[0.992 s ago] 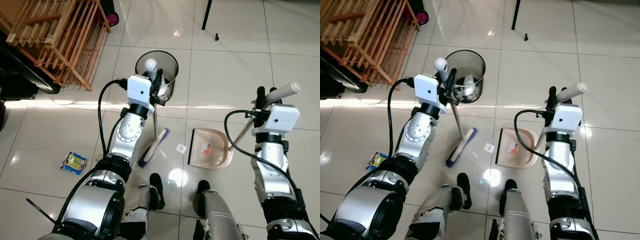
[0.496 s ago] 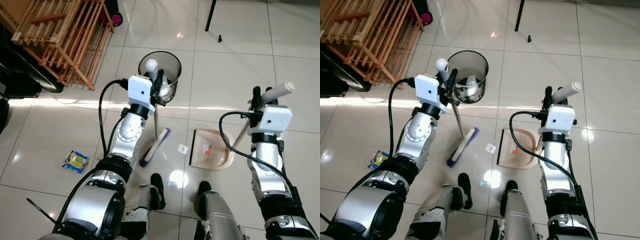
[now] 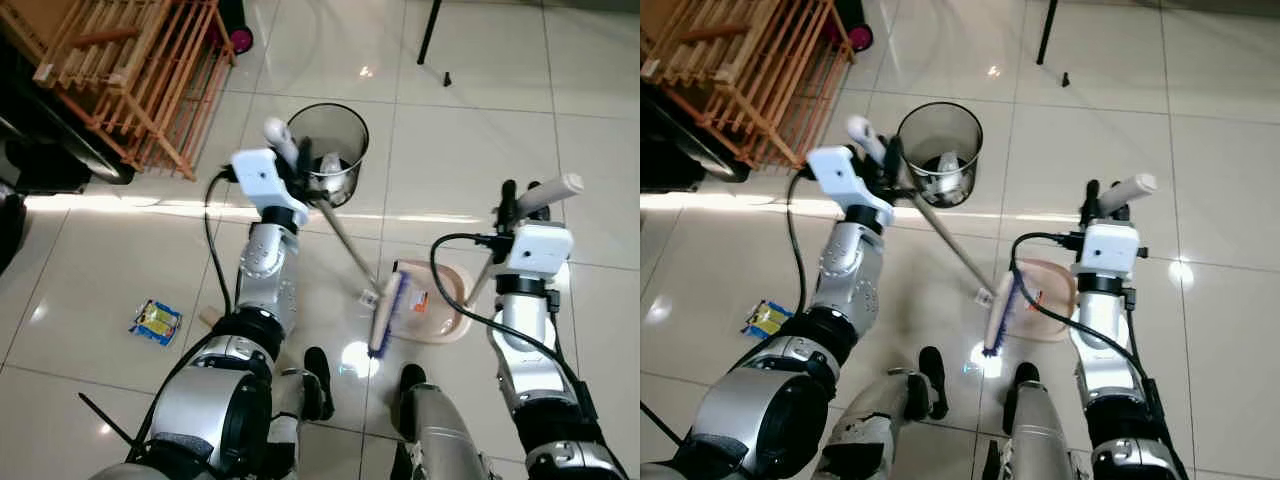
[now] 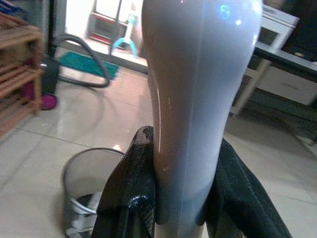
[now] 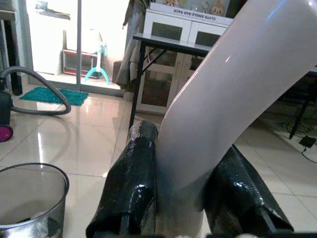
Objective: Sweep floor
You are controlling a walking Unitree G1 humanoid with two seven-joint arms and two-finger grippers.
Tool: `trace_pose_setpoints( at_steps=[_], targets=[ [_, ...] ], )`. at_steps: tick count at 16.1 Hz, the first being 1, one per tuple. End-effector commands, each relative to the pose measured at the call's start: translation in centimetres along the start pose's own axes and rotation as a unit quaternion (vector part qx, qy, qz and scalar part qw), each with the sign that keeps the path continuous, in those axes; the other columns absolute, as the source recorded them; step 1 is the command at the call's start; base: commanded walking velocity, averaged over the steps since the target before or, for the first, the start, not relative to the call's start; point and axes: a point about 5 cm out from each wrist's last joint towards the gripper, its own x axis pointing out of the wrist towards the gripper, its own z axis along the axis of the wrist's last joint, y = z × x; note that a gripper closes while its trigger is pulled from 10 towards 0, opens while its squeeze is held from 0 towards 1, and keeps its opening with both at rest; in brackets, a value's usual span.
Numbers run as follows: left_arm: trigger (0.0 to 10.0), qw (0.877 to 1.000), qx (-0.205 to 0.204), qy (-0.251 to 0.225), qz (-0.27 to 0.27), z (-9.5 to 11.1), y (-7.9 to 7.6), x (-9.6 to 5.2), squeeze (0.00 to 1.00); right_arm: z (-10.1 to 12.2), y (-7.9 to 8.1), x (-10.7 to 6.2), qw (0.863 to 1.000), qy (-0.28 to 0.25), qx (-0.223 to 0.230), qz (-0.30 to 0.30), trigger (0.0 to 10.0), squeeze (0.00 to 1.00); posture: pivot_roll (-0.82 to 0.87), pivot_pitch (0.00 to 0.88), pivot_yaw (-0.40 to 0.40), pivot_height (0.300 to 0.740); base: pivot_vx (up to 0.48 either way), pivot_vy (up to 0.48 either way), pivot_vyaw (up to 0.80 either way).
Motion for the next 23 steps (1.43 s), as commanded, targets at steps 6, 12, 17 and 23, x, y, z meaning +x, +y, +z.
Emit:
trace_pose_setpoints(
  at_steps=[6,12,17,23],
  targets=[
    [10.0,0.987,0.029,-0.078,-0.139,3.6,-2.6,2.0,0.0,-1.3,-0.3,-2.4,0.999,0.045,-0.016,0.006,10.0,0.0,0.01,0.36,0.137,0.74,0.0,0.0,0.0],
    [10.0,0.96,0.193,-0.085,-0.183,4.5,-0.3,1.4,0.0,-1.1,0.1,-2.0,0.999,0.047,-0.006,0.003,10.0,0.0,0.01,0.361,0.136,0.74,0.0,0.0,0.0],
    [10.0,0.973,0.197,-0.03,-0.115,1.9,1.9,-0.1,0.0,0.0,0.6,-3.3,0.999,0.038,-0.001,-0.006,10.0,0.0,-0.1,0.397,0.163,0.74,0.0,0.0,0.0],
    [10.0,0.988,0.129,0.067,-0.056,-1.2,1.9,-0.8,0.0,0.9,-0.2,-4.8,0.999,0.047,-0.01,-0.01,10.0,0.0,-0.13,0.427,0.155,0.74,0.0,0.0,0.0]
  ],
)
